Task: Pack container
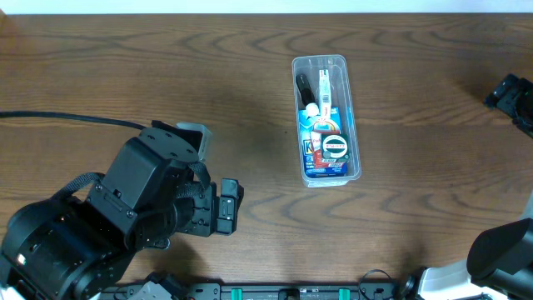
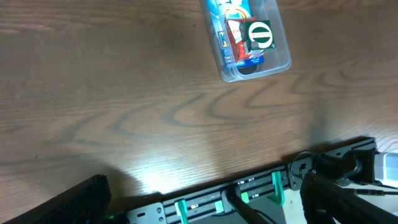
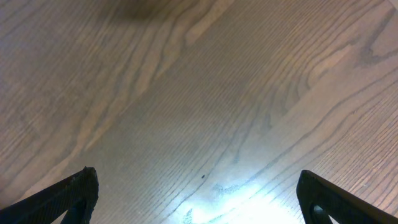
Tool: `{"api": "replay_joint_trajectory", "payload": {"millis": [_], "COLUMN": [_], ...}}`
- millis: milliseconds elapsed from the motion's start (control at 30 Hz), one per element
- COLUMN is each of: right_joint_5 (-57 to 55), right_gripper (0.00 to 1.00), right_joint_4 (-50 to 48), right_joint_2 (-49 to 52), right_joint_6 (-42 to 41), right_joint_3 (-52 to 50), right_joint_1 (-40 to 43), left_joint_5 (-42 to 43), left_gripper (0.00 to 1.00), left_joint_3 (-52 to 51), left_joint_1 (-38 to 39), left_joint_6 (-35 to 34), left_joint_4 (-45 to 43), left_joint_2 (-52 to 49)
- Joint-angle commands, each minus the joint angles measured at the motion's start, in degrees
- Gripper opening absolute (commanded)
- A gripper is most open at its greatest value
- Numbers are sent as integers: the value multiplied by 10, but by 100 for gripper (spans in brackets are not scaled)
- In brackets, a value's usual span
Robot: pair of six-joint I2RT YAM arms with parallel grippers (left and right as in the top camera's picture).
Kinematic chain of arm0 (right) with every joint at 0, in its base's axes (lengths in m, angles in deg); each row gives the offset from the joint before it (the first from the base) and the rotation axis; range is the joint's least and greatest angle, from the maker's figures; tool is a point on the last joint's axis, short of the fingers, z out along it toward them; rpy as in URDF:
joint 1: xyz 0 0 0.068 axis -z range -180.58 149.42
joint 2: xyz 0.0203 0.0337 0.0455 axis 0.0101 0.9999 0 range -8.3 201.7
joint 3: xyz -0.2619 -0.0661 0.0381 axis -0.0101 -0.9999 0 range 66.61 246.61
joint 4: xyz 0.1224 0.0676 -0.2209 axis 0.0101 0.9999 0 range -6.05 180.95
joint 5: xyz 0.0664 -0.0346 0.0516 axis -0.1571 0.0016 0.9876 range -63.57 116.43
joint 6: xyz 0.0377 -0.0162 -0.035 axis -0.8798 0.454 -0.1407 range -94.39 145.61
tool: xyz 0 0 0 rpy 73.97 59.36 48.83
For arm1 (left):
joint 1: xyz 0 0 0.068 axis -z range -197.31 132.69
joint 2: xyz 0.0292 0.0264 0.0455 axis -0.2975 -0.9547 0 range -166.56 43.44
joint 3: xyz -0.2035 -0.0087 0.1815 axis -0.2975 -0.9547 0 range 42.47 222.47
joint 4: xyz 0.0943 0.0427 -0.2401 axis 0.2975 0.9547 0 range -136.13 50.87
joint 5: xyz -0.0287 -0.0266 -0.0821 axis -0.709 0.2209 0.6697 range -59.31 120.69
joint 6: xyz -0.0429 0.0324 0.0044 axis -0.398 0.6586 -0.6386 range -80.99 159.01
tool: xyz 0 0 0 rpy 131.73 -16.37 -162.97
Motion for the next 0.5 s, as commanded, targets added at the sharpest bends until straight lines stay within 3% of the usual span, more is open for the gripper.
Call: {"api": "replay_joint_trajectory", "payload": {"millis": [0,300,467], "right_joint_5": [-6,-6,-6], "right_gripper": [99,99,99], "right_joint_4": [0,0,0], "right_joint_2": [-5,-5,-5], "right_joint_6": [5,5,5], "right_joint_3": [0,0,0], "right_joint_1": [4,4,4], "left_joint_5": [-7,-7,-2], "left_gripper": [98,98,98], "left_joint_3": [-8,-114,-266], "left_joint_1": [2,2,0], "left_joint_6": [38,159,222], "left_joint_4": [44,-34,-184], "left_joint_2": [3,1,52]}}
